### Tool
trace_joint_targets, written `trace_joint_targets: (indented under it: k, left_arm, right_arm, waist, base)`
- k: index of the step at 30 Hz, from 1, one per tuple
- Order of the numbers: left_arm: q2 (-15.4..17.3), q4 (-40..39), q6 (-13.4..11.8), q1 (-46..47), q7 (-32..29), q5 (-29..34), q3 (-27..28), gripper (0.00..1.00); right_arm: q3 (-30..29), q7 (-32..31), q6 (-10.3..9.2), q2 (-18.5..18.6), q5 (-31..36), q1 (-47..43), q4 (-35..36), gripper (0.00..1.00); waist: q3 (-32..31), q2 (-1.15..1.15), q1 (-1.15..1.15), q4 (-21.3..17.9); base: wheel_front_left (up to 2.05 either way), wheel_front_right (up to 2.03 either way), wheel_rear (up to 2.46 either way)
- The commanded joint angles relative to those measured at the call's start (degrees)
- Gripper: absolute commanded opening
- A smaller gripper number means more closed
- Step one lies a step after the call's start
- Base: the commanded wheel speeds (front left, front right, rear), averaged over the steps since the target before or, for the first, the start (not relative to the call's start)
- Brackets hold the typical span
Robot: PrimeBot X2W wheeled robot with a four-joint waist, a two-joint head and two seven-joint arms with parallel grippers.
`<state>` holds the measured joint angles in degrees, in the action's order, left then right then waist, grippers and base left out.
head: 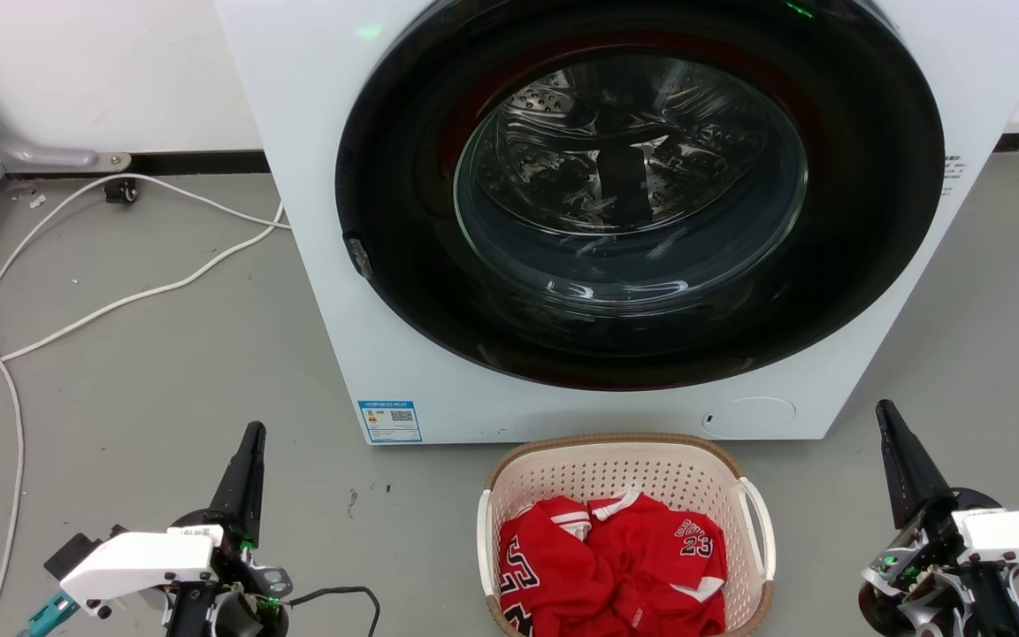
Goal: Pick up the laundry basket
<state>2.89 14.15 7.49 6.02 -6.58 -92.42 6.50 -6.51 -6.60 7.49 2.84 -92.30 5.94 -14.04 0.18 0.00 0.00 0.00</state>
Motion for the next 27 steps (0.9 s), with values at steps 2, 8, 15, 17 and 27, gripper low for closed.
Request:
trace_joint_targets:
  k: [2, 8, 15, 17, 27]
  left_arm:
    - [0.0, -0.2, 0.1, 0.4, -0.1, 0.0, 0.1, 0.00]
    - [0.0, -0.2, 0.1, 0.4, -0.1, 0.0, 0.1, 0.00]
    - [0.0, -0.2, 0.1, 0.4, -0.1, 0.0, 0.1, 0.00]
    - [0.0, -0.2, 0.1, 0.4, -0.1, 0.0, 0.1, 0.00]
    - [-0.1, -0.3, 0.0, -1.0, 1.9, 1.3, -0.4, 1.00]
  right_arm:
    - [0.0, -0.1, 0.00, 0.1, -0.2, 0.6, 0.0, 0.00]
    - [0.0, -0.1, 0.00, 0.1, -0.2, 0.6, 0.0, 0.00]
    - [0.0, -0.1, 0.00, 0.1, -0.2, 0.6, 0.0, 0.00]
    - [0.0, -0.1, -0.01, 0.1, -0.2, 0.6, 0.0, 0.00]
    - [0.2, 1.8, 0.00, 0.0, 2.1, -1.1, -0.3, 1.00]
  waist:
    - [0.0, 0.00, 0.00, 0.0]
    - [0.0, 0.00, 0.00, 0.0]
    - [0.0, 0.00, 0.00, 0.0]
    - [0.0, 0.00, 0.00, 0.0]
    - [0.0, 0.00, 0.00, 0.0]
  base:
    - [0.00, 0.00, 0.00]
    - [0.00, 0.00, 0.00]
    - [0.00, 0.00, 0.00]
    - [0.00, 0.00, 0.00]
    - [0.00, 0.00, 0.00]
